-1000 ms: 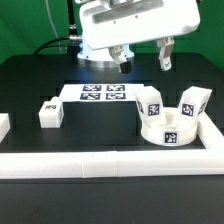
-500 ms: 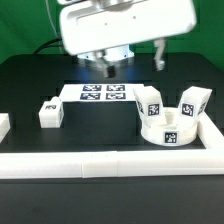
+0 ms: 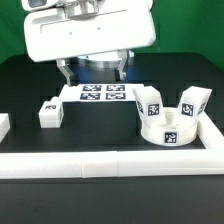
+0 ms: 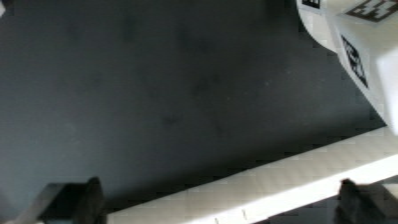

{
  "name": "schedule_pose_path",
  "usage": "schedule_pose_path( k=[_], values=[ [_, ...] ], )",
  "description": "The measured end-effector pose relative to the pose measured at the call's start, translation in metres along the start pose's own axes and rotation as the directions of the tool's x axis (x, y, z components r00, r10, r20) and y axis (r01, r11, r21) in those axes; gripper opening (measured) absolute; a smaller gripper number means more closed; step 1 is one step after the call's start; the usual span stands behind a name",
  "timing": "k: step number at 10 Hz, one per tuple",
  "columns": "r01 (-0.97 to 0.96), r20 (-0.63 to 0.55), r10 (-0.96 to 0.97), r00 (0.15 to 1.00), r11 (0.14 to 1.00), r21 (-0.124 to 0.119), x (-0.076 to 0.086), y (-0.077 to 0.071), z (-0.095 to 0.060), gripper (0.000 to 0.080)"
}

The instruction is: Assemble stool

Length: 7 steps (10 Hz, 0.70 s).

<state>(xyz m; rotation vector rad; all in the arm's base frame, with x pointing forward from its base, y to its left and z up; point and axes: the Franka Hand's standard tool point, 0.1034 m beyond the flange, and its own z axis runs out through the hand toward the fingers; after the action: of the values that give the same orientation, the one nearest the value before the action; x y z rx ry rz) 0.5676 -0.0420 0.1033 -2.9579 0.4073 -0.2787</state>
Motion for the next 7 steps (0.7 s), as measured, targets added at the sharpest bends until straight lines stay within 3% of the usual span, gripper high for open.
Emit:
schedule_pose_path(
  k=[1,3,5,7],
  values=[
    [-0.001,0.001,0.001,1.000,1.000,-0.002,0.000,0.003,0.001,0.0649],
    [0.038,0.014,-0.037,0.999,0.999,-0.034,0.000,0.041,0.012,0.0649],
    [0.067,0.009,-0.067,0.998,0.996,-0.060,0.004,0.068,0.020,0.0649],
    [0.052,0.037,-0.050,0.998,0.997,-0.050,0.004,0.067,0.023,0.0649]
  ],
)
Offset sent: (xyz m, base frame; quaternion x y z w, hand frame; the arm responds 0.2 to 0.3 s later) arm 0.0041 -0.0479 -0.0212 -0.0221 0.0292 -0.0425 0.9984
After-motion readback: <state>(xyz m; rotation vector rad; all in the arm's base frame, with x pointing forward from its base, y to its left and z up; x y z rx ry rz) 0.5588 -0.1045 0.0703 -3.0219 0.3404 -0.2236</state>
